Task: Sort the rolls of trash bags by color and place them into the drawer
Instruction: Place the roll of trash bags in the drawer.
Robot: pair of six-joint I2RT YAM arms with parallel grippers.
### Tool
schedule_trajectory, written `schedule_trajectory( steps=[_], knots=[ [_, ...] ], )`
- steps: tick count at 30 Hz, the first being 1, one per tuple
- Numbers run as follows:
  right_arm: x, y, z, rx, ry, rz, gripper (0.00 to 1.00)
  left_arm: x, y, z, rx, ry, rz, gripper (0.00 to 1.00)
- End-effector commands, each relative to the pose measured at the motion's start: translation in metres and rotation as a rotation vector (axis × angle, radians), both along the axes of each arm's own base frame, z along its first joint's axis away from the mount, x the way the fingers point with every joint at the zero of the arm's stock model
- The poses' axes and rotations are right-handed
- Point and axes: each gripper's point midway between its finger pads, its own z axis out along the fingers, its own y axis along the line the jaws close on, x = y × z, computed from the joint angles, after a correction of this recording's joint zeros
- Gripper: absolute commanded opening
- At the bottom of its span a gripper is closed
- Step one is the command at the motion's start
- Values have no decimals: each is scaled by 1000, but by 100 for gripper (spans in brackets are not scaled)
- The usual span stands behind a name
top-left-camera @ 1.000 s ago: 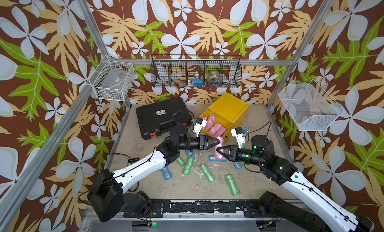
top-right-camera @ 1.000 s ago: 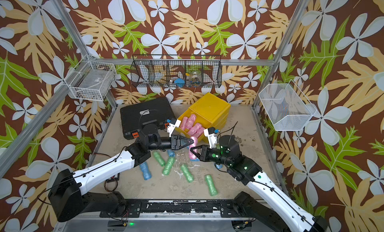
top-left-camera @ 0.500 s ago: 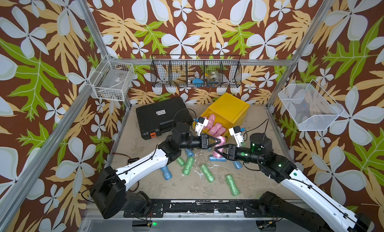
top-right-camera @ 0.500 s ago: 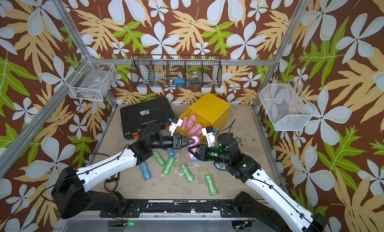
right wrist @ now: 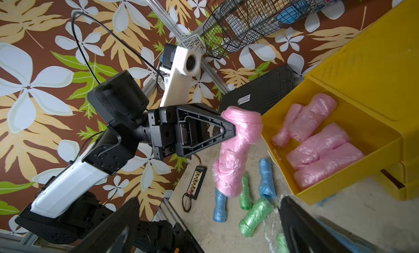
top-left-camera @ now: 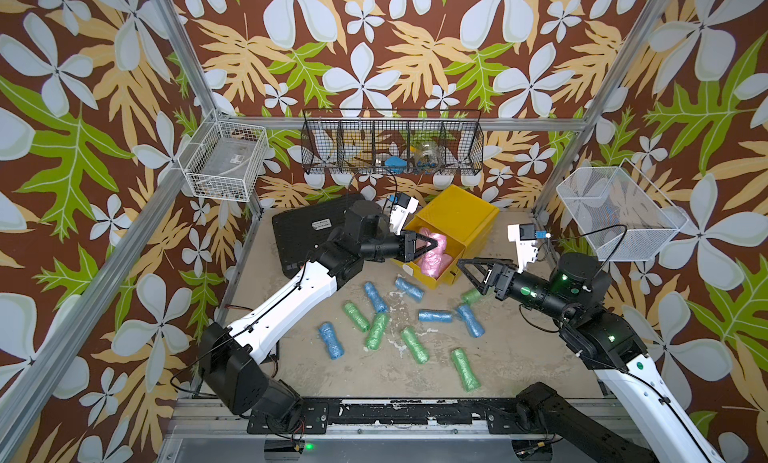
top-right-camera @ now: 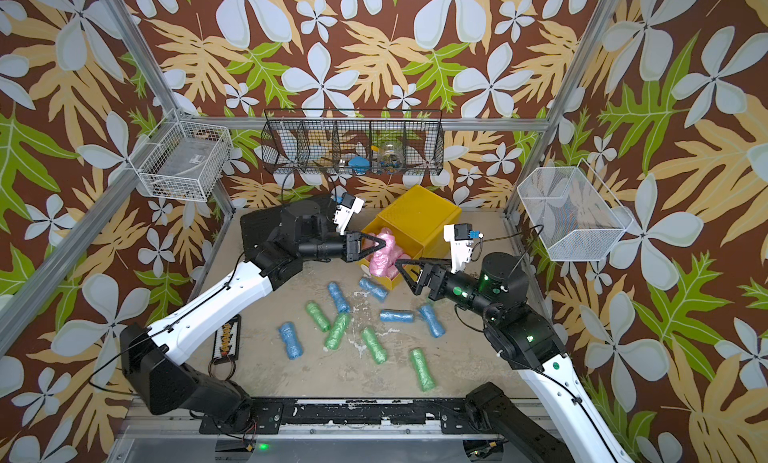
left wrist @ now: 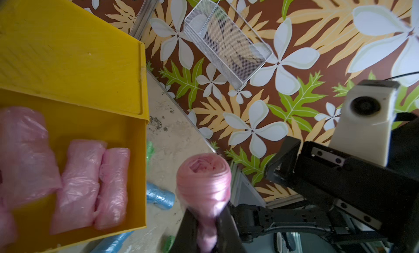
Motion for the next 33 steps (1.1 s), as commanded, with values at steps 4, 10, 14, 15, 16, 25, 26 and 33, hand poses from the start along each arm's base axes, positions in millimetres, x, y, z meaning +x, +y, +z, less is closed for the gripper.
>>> schedule_trajectory(
  steps=[4, 10, 14, 15, 16, 25, 26, 33],
  knots=[
    [10, -9, -20, -110, -1, -47, 97, 48, 9, -47, 326, -192, 84, 0],
    [15, -13, -31, -156, 2, -59, 96, 82, 4, -67, 425, -242, 133, 0],
    [17, -15, -35, -174, 4, -62, 96, 94, -1, -81, 469, -241, 140, 0],
    [18, -16, -36, -175, 4, -65, 96, 96, -3, -83, 475, -243, 140, 0],
    [18, -17, -36, -177, 3, -66, 96, 98, -4, -85, 484, -247, 140, 0],
    [25, -23, -43, -173, 16, -74, 96, 105, -19, -108, 592, -266, 117, 0],
    [26, -24, -43, -173, 17, -78, 96, 107, -19, -110, 605, -263, 124, 0],
    [36, -31, -43, -174, 13, -101, 95, 112, -16, -111, 646, -256, 143, 21]
  ],
)
